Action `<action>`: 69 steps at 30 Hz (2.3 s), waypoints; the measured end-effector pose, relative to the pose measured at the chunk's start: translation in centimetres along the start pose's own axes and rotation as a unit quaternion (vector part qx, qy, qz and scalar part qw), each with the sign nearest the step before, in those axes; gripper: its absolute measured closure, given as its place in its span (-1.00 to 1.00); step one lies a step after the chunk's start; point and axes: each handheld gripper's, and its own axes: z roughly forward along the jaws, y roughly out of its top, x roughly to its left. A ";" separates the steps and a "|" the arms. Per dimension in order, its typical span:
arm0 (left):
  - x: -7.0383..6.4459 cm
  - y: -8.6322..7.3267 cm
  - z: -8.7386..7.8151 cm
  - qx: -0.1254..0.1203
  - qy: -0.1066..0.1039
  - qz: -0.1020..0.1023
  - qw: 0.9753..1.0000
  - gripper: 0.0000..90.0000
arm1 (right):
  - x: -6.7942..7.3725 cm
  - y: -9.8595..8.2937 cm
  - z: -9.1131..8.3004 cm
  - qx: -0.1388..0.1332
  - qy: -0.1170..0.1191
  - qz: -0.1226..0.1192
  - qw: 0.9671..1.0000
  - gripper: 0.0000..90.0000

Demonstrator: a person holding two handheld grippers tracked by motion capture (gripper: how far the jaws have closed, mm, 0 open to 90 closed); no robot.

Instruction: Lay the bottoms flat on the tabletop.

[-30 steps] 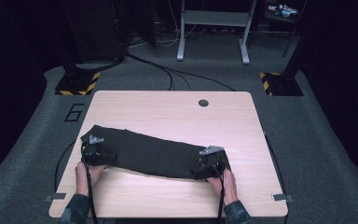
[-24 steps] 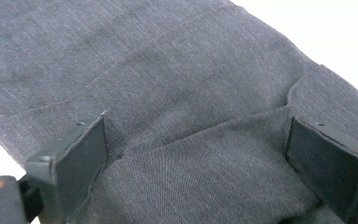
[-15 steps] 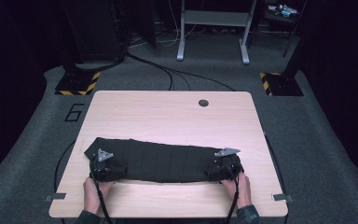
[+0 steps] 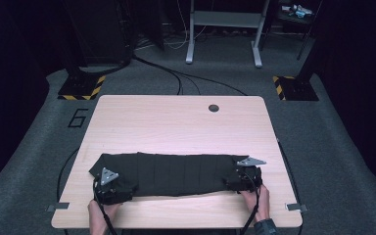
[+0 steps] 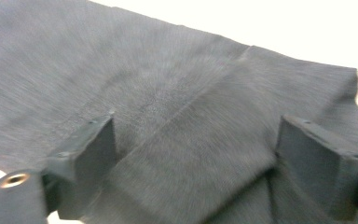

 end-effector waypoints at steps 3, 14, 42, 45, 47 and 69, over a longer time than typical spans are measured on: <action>0.3 -0.5 -1.6 -0.007 0.002 -0.003 1.000 -0.76 | 0.4 -0.6 -2.5 -0.039 0.006 0.017 0.999 -0.68; 1.0 -2.4 -2.5 0.016 -0.005 -0.003 1.000 -0.66 | 3.1 -2.8 -4.2 -0.035 -0.006 -0.012 0.999 -0.42; -0.5 -2.4 -2.6 0.007 0.014 0.051 0.999 0.70 | 3.7 -3.2 -3.5 -0.043 -0.039 -0.048 0.997 0.59; -0.3 -2.0 -2.9 0.007 0.007 0.057 0.998 0.72 | 3.7 -3.0 -3.8 -0.050 -0.038 -0.047 0.997 0.61; -0.2 -1.8 -3.0 0.006 0.002 0.054 0.999 0.73 | 3.6 -2.8 -3.9 -0.053 -0.040 -0.051 0.996 0.62; 0.5 2.9 -4.2 -0.015 -0.010 0.087 0.996 0.78 | 3.5 0.7 -5.7 -0.084 -0.052 -0.073 0.992 0.71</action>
